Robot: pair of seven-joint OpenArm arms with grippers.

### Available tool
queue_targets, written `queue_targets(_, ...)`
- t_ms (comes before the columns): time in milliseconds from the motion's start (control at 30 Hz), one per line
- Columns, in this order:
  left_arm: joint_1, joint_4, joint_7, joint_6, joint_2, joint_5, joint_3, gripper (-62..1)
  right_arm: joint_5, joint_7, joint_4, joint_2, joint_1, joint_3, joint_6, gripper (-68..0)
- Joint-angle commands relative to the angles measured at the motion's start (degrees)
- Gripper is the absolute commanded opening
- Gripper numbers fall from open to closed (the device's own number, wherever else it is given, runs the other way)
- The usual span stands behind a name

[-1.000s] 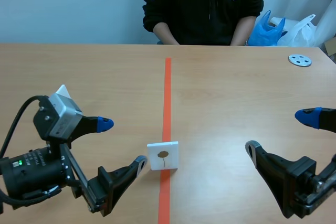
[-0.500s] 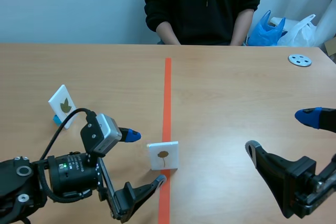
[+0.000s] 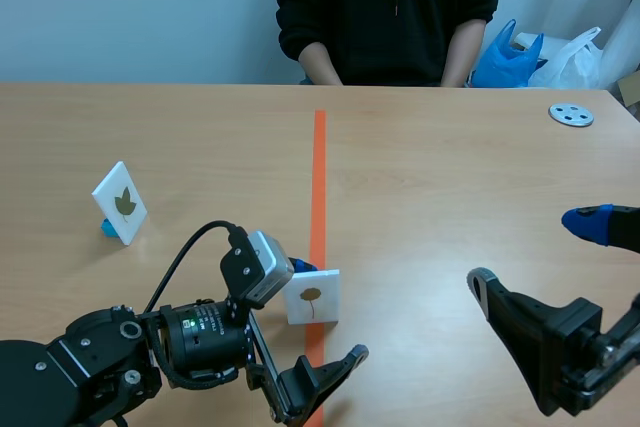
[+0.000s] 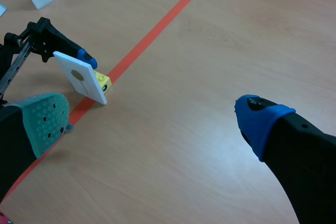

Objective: Sort the leaf by its shape. The table is split by an orange tape line. A compound leaf with several leaflets goes to the left side, a simple leaf with one blade goes to the right side. Return to the home posture when a red brick is placed on the table.

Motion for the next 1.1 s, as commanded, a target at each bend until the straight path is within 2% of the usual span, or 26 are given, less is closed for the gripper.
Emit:
queue_targets(0,-1.0,0.0,-1.4,0.0,0.3,-0.3,0.2,1.4,0.5,0.8,0.9,0.7,0.7,0.6,0.0,0.4)
queue_targets(100,-1.5,-1.2,-2.2,0.3,0.4,0.1,0.2,1.4,0.5,0.8,0.9,0.7,0.7,0.6,0.0,0.4)
queue_targets(200,-1.4,-1.2,-2.2,0.3,0.4,2.1,0.2,0.7,0.6,0.8,0.9,0.7,0.7,0.6,0.0,0.4)
queue_targets(267,-1.4,-1.2,-2.5,0.3,0.4,2.4,0.2,-5.0,0.7,0.8,0.9,0.7,0.7,0.6,0.0,0.4)
queue_targets(367,-1.4,-1.2,-4.2,0.3,0.4,2.4,0.2,-10.0,0.7,0.8,0.9,0.7,0.7,0.6,0.0,0.4)
queue_targets(567,-1.4,-1.2,-5.0,1.4,0.4,2.3,0.2,-26.3,0.7,0.8,0.9,0.7,0.7,0.6,0.0,0.4)
queue_targets(700,-1.4,-1.2,-4.9,3.7,0.4,2.3,0.2,-45.3,0.7,0.9,0.9,0.7,0.7,0.6,0.0,0.4)
queue_targets(767,-1.4,-1.2,-4.9,4.9,0.4,2.3,0.2,-51.7,0.7,0.9,0.9,0.7,0.7,0.6,0.0,0.4)
queue_targets(933,-1.4,-1.2,-4.6,5.4,0.4,2.2,0.2,-52.6,0.7,0.9,0.9,0.7,0.7,0.6,0.0,0.4)
queue_targets(1067,-1.4,-1.2,-4.8,5.3,0.4,1.4,0.2,-55.8,0.7,0.9,0.9,0.7,0.7,0.6,0.0,0.4)
